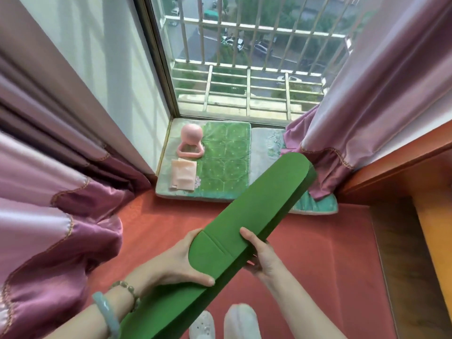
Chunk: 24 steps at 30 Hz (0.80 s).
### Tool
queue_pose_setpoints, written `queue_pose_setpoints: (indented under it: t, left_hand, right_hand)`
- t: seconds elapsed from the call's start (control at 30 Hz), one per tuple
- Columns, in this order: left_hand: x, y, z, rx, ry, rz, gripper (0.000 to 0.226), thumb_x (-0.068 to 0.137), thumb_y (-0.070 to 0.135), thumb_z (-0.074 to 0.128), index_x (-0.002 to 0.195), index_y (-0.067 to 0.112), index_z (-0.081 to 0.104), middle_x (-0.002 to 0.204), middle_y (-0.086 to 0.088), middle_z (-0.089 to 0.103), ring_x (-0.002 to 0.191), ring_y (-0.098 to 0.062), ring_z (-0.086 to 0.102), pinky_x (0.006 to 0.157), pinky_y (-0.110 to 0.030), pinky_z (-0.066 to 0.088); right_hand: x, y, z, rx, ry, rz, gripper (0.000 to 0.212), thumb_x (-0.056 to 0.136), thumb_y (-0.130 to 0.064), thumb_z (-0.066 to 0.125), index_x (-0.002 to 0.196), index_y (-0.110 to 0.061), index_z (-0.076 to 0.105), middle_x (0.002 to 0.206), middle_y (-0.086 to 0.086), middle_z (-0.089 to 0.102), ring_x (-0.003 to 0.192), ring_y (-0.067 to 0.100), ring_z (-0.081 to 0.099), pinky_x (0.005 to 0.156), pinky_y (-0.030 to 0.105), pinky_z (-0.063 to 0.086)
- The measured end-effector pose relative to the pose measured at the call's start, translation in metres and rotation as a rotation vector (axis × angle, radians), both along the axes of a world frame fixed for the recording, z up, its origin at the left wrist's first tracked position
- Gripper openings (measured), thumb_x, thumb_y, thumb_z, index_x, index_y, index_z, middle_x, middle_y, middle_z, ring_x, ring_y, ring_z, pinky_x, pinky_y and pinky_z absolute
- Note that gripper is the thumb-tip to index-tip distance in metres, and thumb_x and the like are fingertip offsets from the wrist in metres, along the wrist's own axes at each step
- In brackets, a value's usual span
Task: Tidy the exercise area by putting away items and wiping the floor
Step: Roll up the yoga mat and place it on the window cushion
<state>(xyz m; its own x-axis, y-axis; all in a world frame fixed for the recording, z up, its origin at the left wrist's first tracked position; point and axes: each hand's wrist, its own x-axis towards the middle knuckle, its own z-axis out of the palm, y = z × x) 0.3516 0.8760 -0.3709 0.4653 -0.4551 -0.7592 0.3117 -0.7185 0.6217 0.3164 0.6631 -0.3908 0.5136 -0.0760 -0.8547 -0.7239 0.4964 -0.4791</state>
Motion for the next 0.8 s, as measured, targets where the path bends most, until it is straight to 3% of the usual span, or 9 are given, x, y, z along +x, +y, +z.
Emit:
queue_pose_setpoints:
  t: [0.1,0.2,0.47,0.6,0.73,0.8]
  left_hand:
    - [0.029,-0.011,-0.015,0.044,-0.004,-0.023,0.135,0.038,0.064,0.085,0.142,0.047,0.0,0.134,0.01,0.039,0.117,-0.009,0.047,0.104,-0.035,0.04]
    - [0.061,-0.031,-0.027,0.062,-0.037,-0.016,0.138,0.034,0.067,0.084,0.14,0.049,-0.002,0.135,0.01,0.038,0.12,-0.011,0.045,0.106,-0.04,0.039]
    - [0.17,-0.104,-0.046,0.051,-0.081,0.078,0.133,0.044,0.051,0.086,0.145,0.041,0.0,0.131,0.008,0.041,0.114,-0.01,0.048,0.101,-0.031,0.041]
    - [0.215,-0.126,-0.056,-0.016,-0.049,0.119,0.122,0.05,0.059,0.081,0.145,0.043,0.006,0.132,0.015,0.036,0.118,-0.007,0.047,0.103,-0.025,0.037]
    - [0.24,-0.122,-0.072,-0.059,-0.003,0.099,0.117,0.054,0.056,0.078,0.144,0.048,0.005,0.135,0.019,0.031,0.119,-0.001,0.044,0.099,-0.017,0.034]
    - [0.245,-0.117,-0.082,-0.019,0.018,0.027,0.126,0.051,0.055,0.081,0.144,0.049,-0.003,0.142,0.017,0.03,0.123,-0.002,0.042,0.103,-0.022,0.035]
  right_hand:
    - [0.037,-0.015,-0.013,-0.033,0.019,0.03,0.056,0.059,-0.03,0.082,0.107,-0.015,0.057,0.097,0.007,0.069,0.09,0.023,0.064,0.065,0.033,0.052]
    - [0.077,-0.035,-0.022,-0.061,0.028,0.061,0.045,0.07,-0.03,0.077,0.108,-0.017,0.056,0.097,0.007,0.069,0.09,0.023,0.064,0.066,0.033,0.052]
    - [0.2,-0.097,-0.038,-0.099,0.055,0.068,0.045,0.069,-0.029,0.08,0.107,-0.016,0.06,0.096,0.006,0.072,0.088,0.022,0.067,0.073,0.038,0.056]
    - [0.248,-0.127,-0.046,-0.168,0.097,0.041,0.045,0.067,-0.033,0.081,0.103,-0.017,0.06,0.094,0.006,0.071,0.086,0.022,0.067,0.078,0.041,0.056]
    - [0.287,-0.145,-0.061,-0.2,0.167,0.03,0.047,0.066,-0.035,0.081,0.103,-0.014,0.059,0.09,0.007,0.07,0.082,0.023,0.065,0.076,0.043,0.056]
    - [0.302,-0.151,-0.07,-0.213,0.199,-0.007,0.046,0.067,-0.033,0.081,0.103,-0.013,0.06,0.089,0.005,0.069,0.08,0.021,0.064,0.071,0.038,0.055]
